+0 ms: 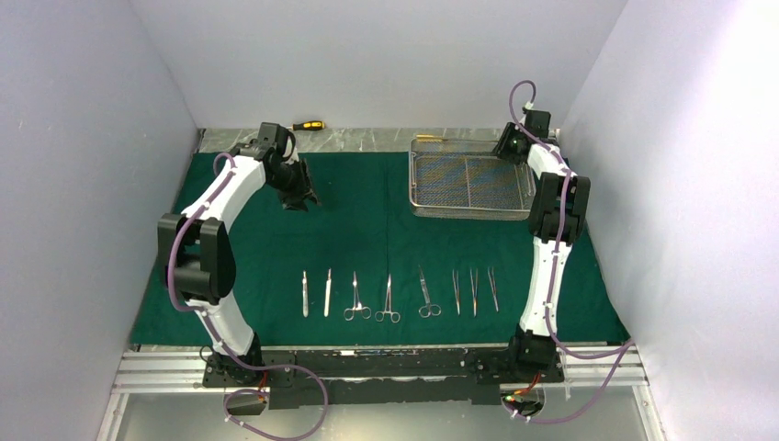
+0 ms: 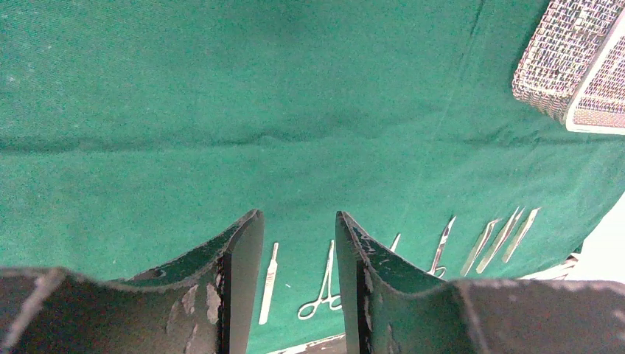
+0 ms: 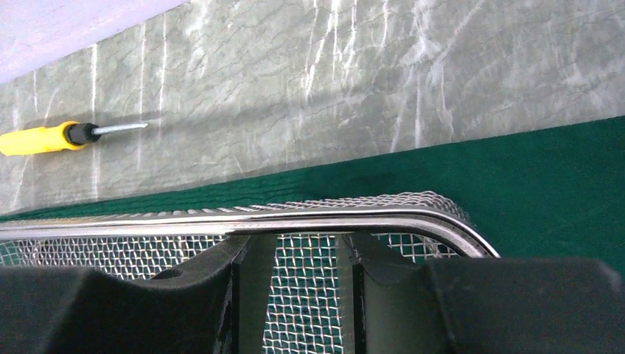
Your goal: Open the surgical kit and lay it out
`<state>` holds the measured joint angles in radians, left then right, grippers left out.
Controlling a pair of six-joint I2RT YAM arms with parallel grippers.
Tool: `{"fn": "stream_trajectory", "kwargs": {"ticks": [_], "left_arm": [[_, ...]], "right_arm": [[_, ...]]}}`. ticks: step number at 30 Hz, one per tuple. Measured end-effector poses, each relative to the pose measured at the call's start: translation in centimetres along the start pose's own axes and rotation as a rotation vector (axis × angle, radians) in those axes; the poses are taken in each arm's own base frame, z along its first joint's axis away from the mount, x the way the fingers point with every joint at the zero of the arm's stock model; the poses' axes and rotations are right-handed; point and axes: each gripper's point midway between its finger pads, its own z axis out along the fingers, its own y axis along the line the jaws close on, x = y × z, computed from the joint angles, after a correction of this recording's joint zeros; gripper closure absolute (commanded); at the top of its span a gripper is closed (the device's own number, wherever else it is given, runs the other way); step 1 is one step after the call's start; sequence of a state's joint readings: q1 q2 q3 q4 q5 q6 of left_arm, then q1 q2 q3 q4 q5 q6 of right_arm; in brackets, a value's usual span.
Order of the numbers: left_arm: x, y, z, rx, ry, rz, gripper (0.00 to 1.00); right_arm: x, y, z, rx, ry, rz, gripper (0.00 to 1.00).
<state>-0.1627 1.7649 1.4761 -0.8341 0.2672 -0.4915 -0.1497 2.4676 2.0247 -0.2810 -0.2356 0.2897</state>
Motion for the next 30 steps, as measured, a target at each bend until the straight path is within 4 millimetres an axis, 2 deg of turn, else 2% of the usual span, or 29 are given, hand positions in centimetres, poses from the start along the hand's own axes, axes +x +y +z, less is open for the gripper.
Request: {"fn": "stream_trajectory", "kwargs": {"ticks": [15,22,25,30], "left_arm": [[0.1,-0.2,0.5,0.018,0.017,-0.007,0.55],[-0.1,-0.4,0.6,0.025,0.006,-0.009,0.55],[-0.2,-0.5,0.6,0.028,0.005,-0.008,0.55],[-0.3,-0.7,0.6,0.038,0.003,-0.006,0.55]], "right_arm": [[1.4,3.0,0.2,-0.185,0.032,0.028,0.65],[3.2,4.3,-1.2,-0.261,0.081,0.040,0.66],[4.1,5.0,-1.8,-0.290,0.106,0.042,0.70],[3.6,5.0,-2.0,-0.243,0.079,0.058,0.71]]}}
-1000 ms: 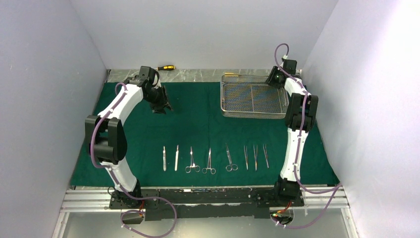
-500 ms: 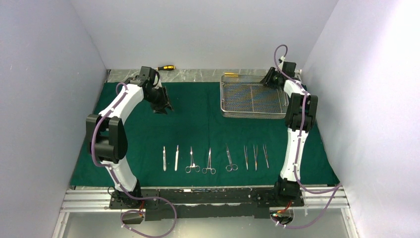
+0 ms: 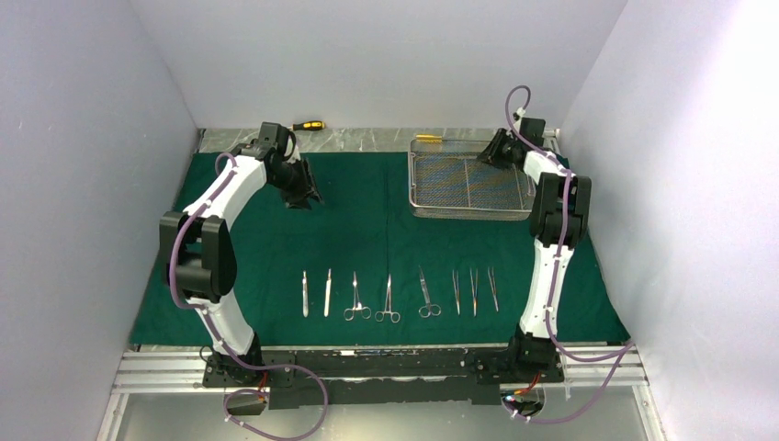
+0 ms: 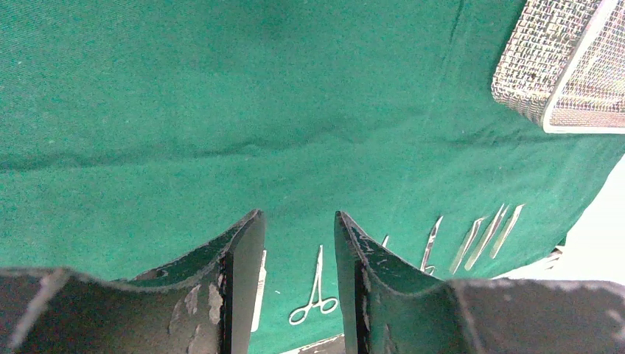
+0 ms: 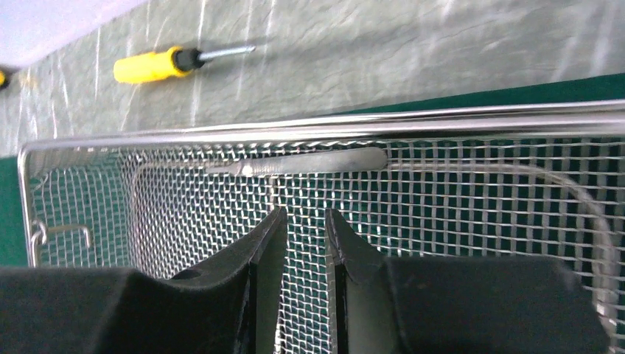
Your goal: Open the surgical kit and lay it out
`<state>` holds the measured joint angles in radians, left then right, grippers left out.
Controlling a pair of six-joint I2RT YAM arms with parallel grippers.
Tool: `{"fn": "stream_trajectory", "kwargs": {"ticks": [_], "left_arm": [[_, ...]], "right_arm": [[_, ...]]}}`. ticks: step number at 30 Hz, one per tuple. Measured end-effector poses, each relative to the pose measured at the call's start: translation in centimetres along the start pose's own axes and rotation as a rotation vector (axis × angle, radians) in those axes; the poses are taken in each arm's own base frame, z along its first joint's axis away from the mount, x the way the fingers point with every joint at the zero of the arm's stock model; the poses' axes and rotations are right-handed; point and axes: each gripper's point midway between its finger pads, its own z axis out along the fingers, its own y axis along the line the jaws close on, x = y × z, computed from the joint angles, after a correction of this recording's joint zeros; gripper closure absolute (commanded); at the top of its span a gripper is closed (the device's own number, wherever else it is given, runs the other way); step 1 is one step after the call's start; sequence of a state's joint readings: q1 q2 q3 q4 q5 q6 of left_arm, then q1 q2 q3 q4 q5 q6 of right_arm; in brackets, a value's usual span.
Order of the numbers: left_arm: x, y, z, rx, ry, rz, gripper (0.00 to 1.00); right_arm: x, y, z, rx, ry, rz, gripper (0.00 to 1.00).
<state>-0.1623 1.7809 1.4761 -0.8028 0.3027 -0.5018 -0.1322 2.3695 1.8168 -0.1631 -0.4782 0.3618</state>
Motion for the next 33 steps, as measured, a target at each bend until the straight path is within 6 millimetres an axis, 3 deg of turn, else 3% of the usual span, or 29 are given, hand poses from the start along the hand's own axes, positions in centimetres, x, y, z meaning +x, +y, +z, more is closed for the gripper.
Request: {"fn": "stream_trajectory", "kwargs": {"ticks": [6,12,23,33], "left_arm": [[-0.2,-0.6,0.1,0.035,0.001,0.005,0.55],[-0.9,-1.3,1.0,0.066,0.009,0.008,0.55],[-1.0,-1.6,2.0,0.089,0.032,-0.004,0.55],[-1.5,-2.0,2.1,0.104,0.024,-0.002,0.55]], "right_arm": [[-2.5,-1.1,-0.3,0.095,-0.108,0.049,0.71],[-4.4,-0.7,0.0,0.088,-0.163,0.093,0.75],[-2.7,-1.8,2.5,0.074,-0.151,0.179,0.87],[-2.1,-1.5,2.5,0.135,-0.134,0.214,0.91]]}}
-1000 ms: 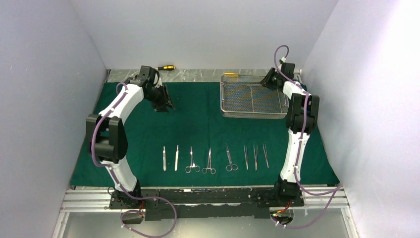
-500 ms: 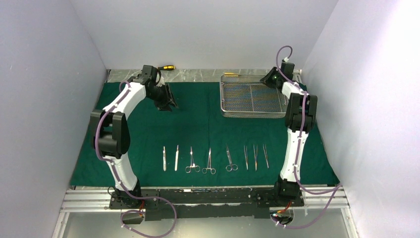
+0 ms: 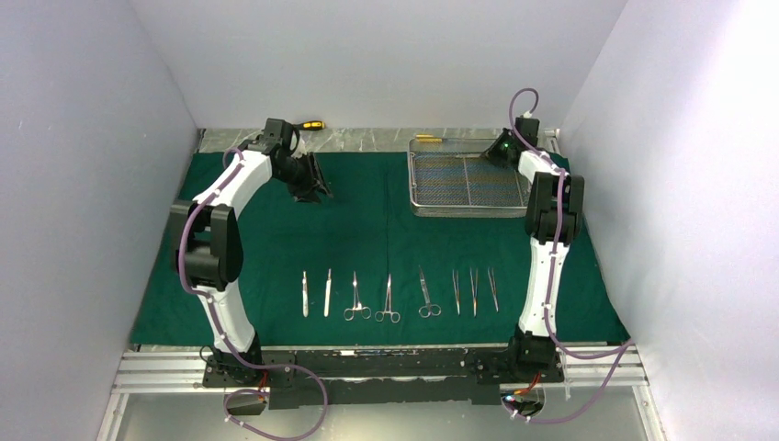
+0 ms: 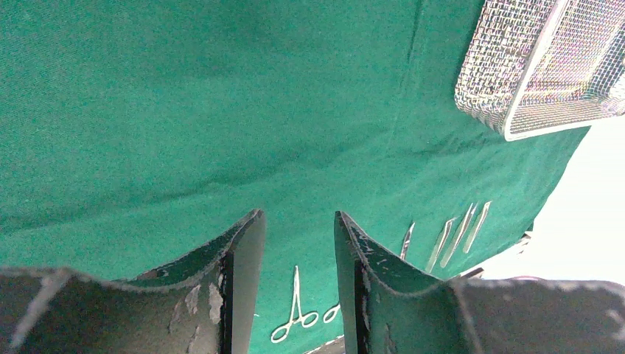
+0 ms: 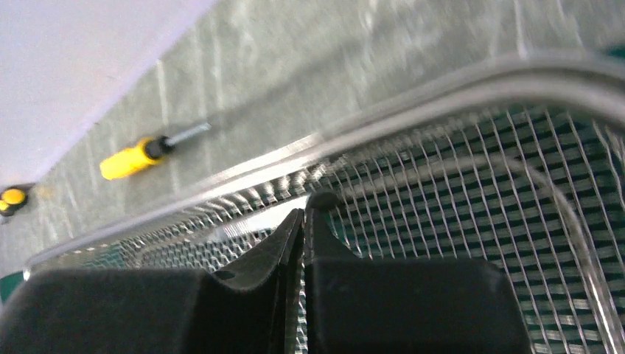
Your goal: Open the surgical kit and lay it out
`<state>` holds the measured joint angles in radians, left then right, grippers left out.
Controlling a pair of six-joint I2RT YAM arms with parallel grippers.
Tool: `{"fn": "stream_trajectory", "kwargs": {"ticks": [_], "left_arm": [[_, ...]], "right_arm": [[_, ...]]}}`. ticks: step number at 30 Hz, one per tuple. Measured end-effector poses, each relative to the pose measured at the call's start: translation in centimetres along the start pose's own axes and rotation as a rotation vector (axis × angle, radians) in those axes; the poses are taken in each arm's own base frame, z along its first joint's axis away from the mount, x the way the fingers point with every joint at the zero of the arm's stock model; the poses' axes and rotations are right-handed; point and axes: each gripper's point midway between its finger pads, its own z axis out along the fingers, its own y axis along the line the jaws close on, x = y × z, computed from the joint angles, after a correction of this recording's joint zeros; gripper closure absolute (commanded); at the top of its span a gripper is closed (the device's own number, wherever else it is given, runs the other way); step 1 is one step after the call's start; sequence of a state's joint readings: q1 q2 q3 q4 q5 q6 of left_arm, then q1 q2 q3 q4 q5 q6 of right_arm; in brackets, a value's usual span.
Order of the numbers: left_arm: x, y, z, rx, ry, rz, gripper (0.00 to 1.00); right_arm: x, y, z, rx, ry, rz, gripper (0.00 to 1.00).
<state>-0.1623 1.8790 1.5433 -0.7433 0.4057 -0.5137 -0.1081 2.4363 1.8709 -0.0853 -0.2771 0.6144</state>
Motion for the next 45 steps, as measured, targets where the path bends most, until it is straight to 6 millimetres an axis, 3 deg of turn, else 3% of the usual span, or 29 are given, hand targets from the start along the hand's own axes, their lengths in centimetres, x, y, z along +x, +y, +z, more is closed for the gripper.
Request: {"fn": "stream_trajectory", "kwargs": {"ticks": [9,16,21,24,32,39,45], "left_arm": [[0.0,-0.2,0.0,0.014,0.002,-0.002,0.55],[-0.1,-0.4,0.6,0.028,0.013,-0.003,0.54],[-0.9,-1.0,1.1,0.056,0.011,0.003,0.53],[-1.4,-1.5,1.3,0.078,0.006,0.009,0.51],[-2.9,-3.0,2.0,0.135,-0.008,0.015,0.41],[-3.4,-5.6,4.4,0.195,0.013,0.062,0.33],[-3.5,-8.8,7.2,0.279,0.039,0.126,0.29]], "right_arm": [[1.9,-1.1,-3.3,0.139,0.127,0.023,0.82],[0.7,-0.7,-3.6,0.140,0.097,-0.016,0.78],[-1.9,0.3,-3.1,0.117,0.009,-0.039,0.78],[-3.5,0.6,-2.4,0.109,-0.039,-0.047,0.69],[-1.9,-1.2,-0.2,0.123,-0.014,-0.033,0.64],[-1.8,-0.6,0.3,0.071,-0.009,-0.026,0.77],[-1.2,-0.2,0.8,0.011,-0.007,-0.015,0.79]]}}
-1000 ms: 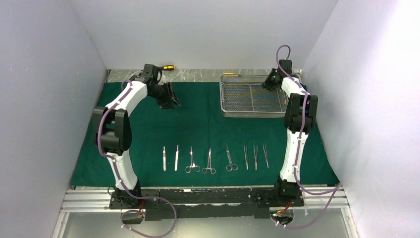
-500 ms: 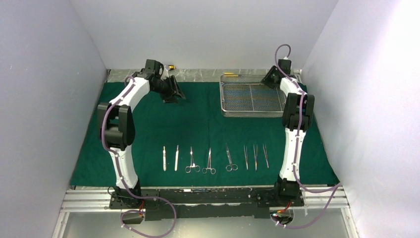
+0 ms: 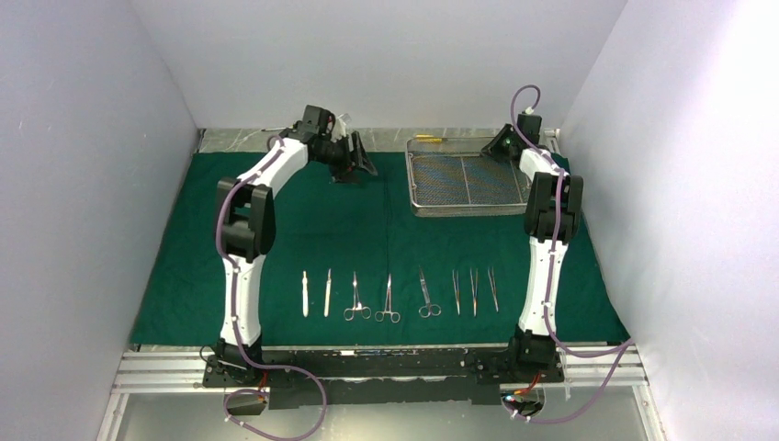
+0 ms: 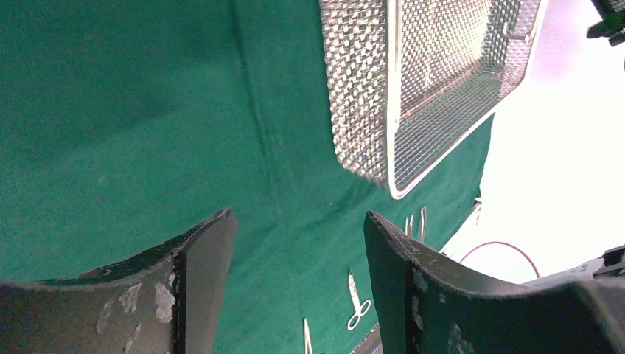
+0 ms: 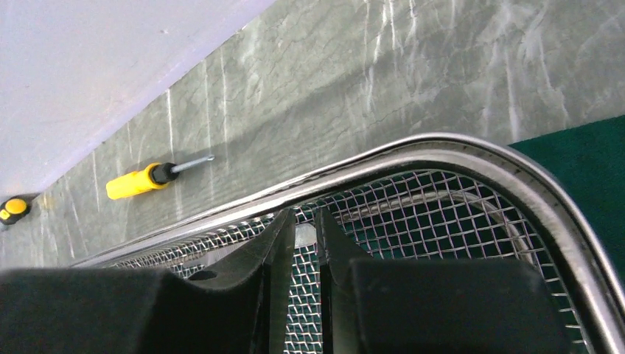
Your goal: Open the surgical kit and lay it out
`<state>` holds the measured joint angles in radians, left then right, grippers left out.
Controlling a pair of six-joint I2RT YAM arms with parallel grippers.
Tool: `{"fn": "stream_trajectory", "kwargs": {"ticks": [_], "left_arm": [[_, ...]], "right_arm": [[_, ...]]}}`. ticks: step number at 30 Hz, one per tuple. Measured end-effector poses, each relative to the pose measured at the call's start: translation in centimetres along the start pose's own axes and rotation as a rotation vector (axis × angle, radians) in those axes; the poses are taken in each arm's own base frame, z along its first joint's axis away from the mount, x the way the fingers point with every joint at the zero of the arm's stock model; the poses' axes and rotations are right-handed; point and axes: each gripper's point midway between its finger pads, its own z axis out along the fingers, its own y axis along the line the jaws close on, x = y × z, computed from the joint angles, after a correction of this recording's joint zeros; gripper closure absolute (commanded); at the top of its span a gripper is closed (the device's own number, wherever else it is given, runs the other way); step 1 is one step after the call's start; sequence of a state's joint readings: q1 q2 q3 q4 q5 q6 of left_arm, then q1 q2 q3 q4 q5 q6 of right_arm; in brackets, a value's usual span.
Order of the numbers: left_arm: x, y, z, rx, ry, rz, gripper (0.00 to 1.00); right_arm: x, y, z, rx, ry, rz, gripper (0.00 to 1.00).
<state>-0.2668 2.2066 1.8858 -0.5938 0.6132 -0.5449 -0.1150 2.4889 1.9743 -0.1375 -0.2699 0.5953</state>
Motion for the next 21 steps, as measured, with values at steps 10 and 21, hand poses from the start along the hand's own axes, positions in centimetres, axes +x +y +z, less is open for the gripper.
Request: {"fn": "stream_trajectory", "kwargs": {"ticks": [10,21], "left_arm": [[0.8,-2.2,4.9,0.134,0.072,0.023,0.28],[0.7,-2.7,5.6,0.193,0.091,-0.007,0.30]], "right_arm": [[0.8,0.9,0.0,-0.118,0.023,-0.012,0.79],[5.1,2.9,-2.4,-0.247,0.178,-0.028,0.78]]}}
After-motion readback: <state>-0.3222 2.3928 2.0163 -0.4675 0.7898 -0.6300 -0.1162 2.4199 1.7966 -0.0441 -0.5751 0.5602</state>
